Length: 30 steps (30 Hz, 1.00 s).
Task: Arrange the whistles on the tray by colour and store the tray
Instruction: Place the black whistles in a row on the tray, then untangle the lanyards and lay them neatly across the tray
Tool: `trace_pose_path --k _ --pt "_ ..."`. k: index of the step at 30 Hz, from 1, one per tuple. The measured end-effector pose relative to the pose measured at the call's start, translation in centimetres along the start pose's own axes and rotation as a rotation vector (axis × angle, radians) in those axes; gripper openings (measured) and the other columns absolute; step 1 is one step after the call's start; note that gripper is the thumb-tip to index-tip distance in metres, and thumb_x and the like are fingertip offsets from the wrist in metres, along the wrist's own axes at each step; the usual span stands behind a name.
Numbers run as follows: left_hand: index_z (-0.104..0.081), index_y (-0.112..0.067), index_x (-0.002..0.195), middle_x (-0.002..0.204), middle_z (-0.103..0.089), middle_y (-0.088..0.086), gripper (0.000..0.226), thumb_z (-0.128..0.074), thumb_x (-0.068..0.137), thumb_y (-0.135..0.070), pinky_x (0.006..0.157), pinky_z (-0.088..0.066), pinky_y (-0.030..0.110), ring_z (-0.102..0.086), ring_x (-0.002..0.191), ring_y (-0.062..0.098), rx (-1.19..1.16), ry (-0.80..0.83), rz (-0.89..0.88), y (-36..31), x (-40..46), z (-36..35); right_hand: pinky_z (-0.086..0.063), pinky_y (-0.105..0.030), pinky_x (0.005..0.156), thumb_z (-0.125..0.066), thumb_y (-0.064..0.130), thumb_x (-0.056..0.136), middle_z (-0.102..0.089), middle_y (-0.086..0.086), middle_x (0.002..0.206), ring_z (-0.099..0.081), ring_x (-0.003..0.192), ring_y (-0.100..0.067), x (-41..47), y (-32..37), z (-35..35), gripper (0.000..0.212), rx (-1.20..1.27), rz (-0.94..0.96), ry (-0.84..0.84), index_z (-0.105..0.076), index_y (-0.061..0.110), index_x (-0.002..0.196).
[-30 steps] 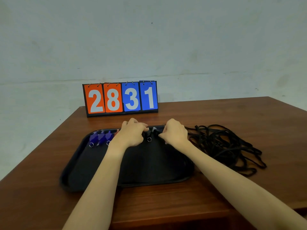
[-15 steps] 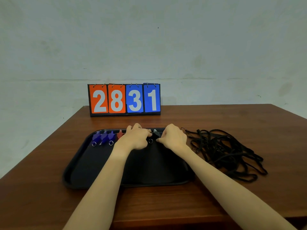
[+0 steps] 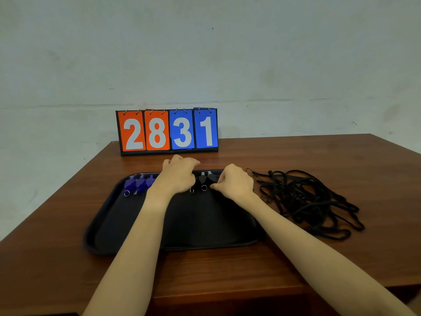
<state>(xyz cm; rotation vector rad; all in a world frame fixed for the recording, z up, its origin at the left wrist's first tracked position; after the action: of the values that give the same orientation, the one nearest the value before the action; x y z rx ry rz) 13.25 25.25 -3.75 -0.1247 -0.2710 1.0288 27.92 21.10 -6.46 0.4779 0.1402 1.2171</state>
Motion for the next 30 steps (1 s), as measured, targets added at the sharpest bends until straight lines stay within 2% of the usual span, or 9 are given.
trace_pose_path --k 4,7,9,11,14,19,24,27,30 --pt "-0.037 -0.023 0.145 0.147 -0.041 0.002 0.052 -0.049 0.095 -0.013 0.112 -0.024 0.043 -0.031 0.137 0.024 -0.013 -0.019 -0.03 -0.5 -0.2 0.1 -0.051 -0.03 0.065 -0.067 0.047 0.083 -0.069 0.001 0.078 -0.065 0.073 -0.018 -0.3 -0.5 1.2 0.031 0.002 0.017 -0.021 -0.072 0.016 0.082" --pt "-0.038 -0.022 0.144 0.147 -0.042 0.001 0.05 -0.051 0.096 -0.018 0.11 -0.029 0.043 -0.034 0.136 0.021 -0.038 -0.071 -0.077 -1.3 -0.3 0.2 -0.049 -0.028 0.068 -0.063 0.044 0.087 -0.068 0.005 0.077 -0.061 0.07 -0.014 0.1 -2.3 4.2 0.03 0.075 0.015 -0.115 -0.075 0.017 0.082" --pt "-0.039 -0.021 0.143 0.146 -0.043 0.0 0.049 -0.052 0.096 -0.02 0.109 -0.033 0.041 -0.037 0.135 0.019 -0.063 -0.114 -0.133 -2.1 -0.5 0.2 -0.052 -0.03 0.074 -0.062 0.035 0.09 -0.069 0.004 0.082 -0.064 0.078 -0.015 0.8 -4.1 6.5 0.024 0.124 -0.001 -0.182 -0.075 0.016 0.089" --pt "-0.04 -0.021 0.143 0.145 -0.044 -0.001 0.048 -0.052 0.096 -0.021 0.108 -0.034 0.038 -0.038 0.134 0.017 -0.069 -0.133 -0.201 -3.2 -0.6 0.0 -0.051 -0.033 0.082 -0.06 0.022 0.091 -0.071 -0.001 0.101 -0.065 0.095 -0.019 1.8 -6.3 7.9 0.017 0.131 -0.012 -0.203 -0.074 0.014 0.096" --pt "-0.041 -0.021 0.142 0.144 -0.046 -0.001 0.048 -0.053 0.096 -0.022 0.108 -0.036 0.037 -0.04 0.132 0.016 -0.05 -0.117 -0.296 -4.7 -0.8 -0.6 -0.05 -0.037 0.091 -0.058 0.013 0.091 -0.068 -0.008 0.114 -0.06 0.108 -0.027 3.6 -8.9 7.2 0.02 0.001 0.013 -0.122 -0.071 0.011 0.106" --pt "-0.042 -0.023 0.141 0.142 -0.048 -0.002 0.048 -0.054 0.094 -0.023 0.105 -0.036 0.037 -0.044 0.127 0.015 -0.023 -0.097 -0.342 -5.5 -1.0 -1.2 -0.045 -0.044 0.096 -0.068 0.027 0.086 -0.061 -0.013 0.119 -0.052 0.114 -0.034 5.0 -10.0 4.5 0.025 -0.271 0.046 -0.045 -0.07 0.012 0.105" --pt "-0.042 -0.021 0.141 0.143 -0.047 -0.001 0.047 -0.054 0.095 -0.023 0.105 -0.035 0.036 -0.043 0.129 0.016 -0.012 -0.111 -0.351 -5.5 -1.1 -1.1 -0.042 -0.043 0.095 -0.063 0.009 0.087 -0.06 -0.015 0.114 -0.05 0.111 -0.034 5.1 -9.9 3.7 0.011 -0.315 0.074 -0.117 -0.066 0.004 0.097" --pt "-0.042 -0.021 0.141 0.144 -0.047 -0.001 0.048 -0.053 0.095 -0.022 0.106 -0.034 0.035 -0.042 0.13 0.016 -0.018 -0.111 -0.356 -5.5 -1.0 -1.1 -0.038 -0.044 0.096 -0.06 0.01 0.089 -0.054 -0.018 0.118 -0.047 0.114 -0.037 4.9 -9.6 3.7 0.009 -0.401 0.108 -0.079 -0.058 0.003 0.095" --pt "-0.043 -0.021 0.141 0.143 -0.047 -0.001 0.047 -0.053 0.095 -0.022 0.106 -0.034 0.034 -0.041 0.131 0.015 -0.018 -0.125 -0.359 -5.3 -1.0 -1.0 -0.034 -0.046 0.099 -0.058 0.012 0.089 -0.052 -0.017 0.121 -0.046 0.115 -0.037 5.1 -9.8 4.1 0.014 -0.4 0.082 -0.048 -0.062 0.004 0.099"
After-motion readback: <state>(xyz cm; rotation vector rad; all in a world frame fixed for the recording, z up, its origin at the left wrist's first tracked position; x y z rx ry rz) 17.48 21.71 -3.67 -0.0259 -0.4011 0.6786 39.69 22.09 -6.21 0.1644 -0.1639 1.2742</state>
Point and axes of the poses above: each hand's wrist, its own x-axis towards the middle knuckle, its own z-axis out of the back of the hand, y = z × x, the point moved 2 cm from there along x, towards the middle knuckle
